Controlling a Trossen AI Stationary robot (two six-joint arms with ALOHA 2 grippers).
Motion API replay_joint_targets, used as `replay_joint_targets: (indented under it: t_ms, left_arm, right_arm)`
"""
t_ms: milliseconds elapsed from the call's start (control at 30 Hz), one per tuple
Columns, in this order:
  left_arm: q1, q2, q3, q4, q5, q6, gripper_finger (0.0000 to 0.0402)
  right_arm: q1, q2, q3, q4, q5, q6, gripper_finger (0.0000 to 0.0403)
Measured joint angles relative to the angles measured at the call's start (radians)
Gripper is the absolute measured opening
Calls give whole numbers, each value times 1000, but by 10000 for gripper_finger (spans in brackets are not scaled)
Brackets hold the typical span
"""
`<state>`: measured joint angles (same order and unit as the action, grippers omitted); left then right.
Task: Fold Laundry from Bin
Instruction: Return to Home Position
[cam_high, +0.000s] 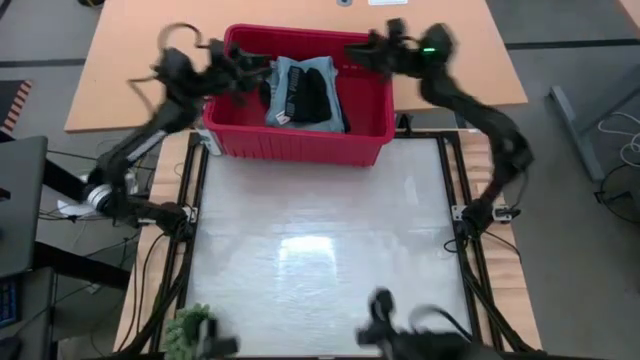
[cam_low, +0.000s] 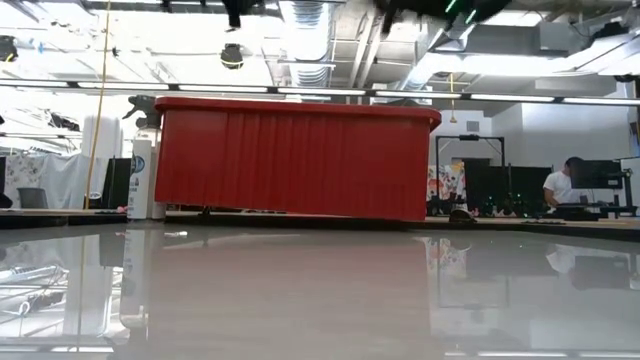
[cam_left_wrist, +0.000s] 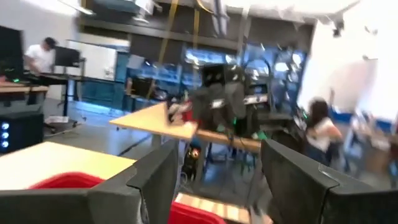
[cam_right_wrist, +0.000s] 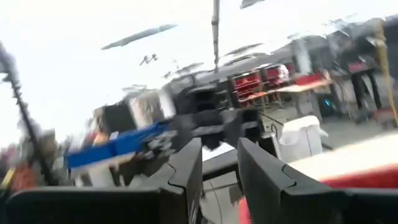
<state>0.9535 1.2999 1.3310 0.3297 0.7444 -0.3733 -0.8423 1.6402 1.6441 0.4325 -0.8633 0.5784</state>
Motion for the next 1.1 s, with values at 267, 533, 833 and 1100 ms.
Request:
replay_joint_targets:
  t_ms: [267,533,833,1100]
  left_arm:
    - [-1,366,-22,358,-75,-123,217]
    - [-4,622,263,-110,-141,36,217]
    - [-21,751,521,-760,-527,339,217]
    - [-19,798,534,-970,-704,376,217]
  right_arm:
    - [-21,380,110,215,165,221,127]
    - [-7,669,453,-97,139,240,108]
    - [-28,801,695,-691,226,21,68]
    - [-56,790,697,-872,354,-87,51]
